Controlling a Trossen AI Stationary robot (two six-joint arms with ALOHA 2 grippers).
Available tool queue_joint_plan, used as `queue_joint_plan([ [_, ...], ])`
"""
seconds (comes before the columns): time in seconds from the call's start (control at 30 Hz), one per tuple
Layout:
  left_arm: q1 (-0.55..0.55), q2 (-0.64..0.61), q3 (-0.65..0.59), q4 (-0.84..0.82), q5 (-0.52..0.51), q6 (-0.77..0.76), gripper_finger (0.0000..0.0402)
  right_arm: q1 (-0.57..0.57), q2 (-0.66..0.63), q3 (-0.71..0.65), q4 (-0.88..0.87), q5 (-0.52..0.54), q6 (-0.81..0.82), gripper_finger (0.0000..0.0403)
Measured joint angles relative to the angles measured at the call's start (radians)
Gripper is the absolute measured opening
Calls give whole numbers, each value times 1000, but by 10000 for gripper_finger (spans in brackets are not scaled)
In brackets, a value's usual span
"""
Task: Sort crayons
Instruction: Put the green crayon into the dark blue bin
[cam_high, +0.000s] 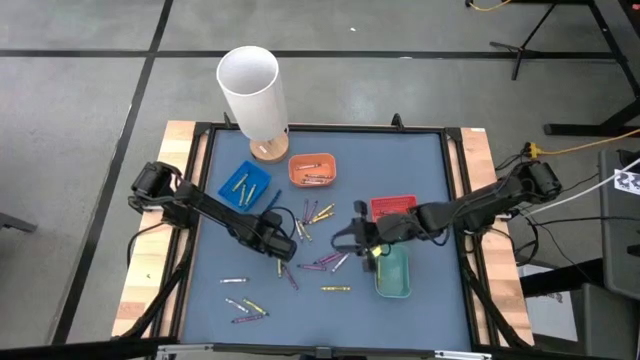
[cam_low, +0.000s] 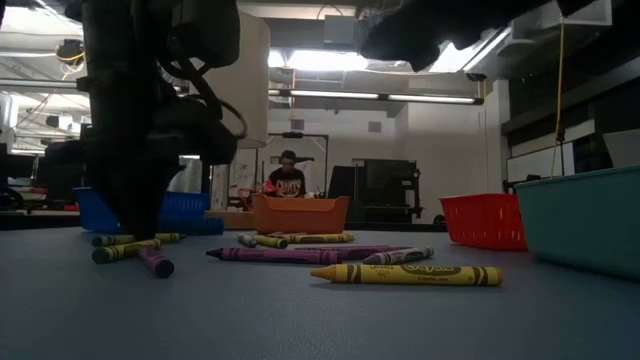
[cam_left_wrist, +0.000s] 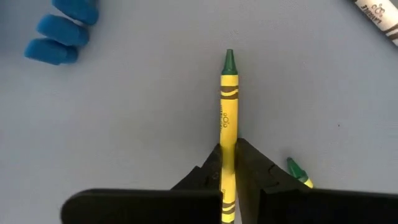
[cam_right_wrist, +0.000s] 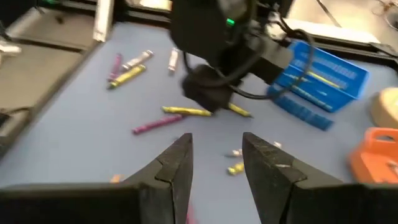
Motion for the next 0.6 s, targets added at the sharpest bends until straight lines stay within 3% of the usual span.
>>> queue_joint_plan([
  [0.4,0,-166,-5,-42,-6,78,1,-181,11,15,-106,-32,-37,138],
  [0.6,21,-266,-3,-64,-66,139,1,-222,68,15,-94,-32,-41,138],
])
